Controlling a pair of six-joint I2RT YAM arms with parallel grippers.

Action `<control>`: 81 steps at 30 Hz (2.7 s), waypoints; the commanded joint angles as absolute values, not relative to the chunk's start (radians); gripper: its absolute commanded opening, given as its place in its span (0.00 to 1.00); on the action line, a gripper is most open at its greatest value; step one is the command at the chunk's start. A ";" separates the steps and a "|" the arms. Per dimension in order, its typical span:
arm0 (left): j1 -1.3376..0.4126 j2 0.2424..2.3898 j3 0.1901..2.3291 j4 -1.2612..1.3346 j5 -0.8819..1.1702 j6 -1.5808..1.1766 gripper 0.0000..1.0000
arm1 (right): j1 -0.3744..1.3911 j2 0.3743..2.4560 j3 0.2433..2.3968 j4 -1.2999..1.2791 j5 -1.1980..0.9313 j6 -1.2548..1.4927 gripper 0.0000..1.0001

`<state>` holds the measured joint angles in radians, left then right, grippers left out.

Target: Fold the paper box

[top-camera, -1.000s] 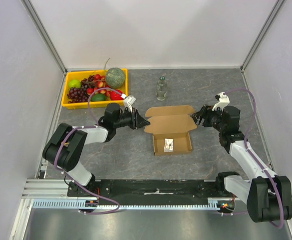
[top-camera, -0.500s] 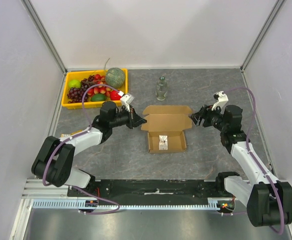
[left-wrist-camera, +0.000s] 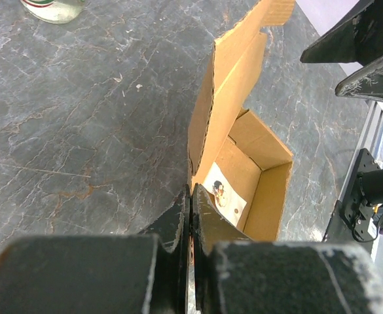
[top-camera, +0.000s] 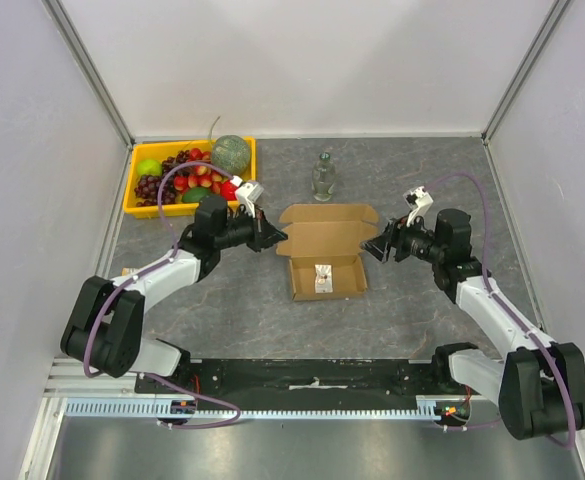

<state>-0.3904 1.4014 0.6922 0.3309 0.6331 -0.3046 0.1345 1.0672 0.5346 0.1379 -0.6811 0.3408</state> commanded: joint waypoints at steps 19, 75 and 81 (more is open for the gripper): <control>-0.264 1.493 0.788 0.270 0.804 -0.143 0.02 | 0.143 1.367 0.670 0.407 -0.641 0.311 0.74; -0.259 1.483 0.785 0.287 0.769 -0.189 0.02 | 0.167 1.473 0.653 0.431 -0.758 0.359 0.46; -0.256 1.477 0.787 0.268 0.735 -0.181 0.02 | 0.169 1.448 0.637 0.382 -0.713 0.337 0.47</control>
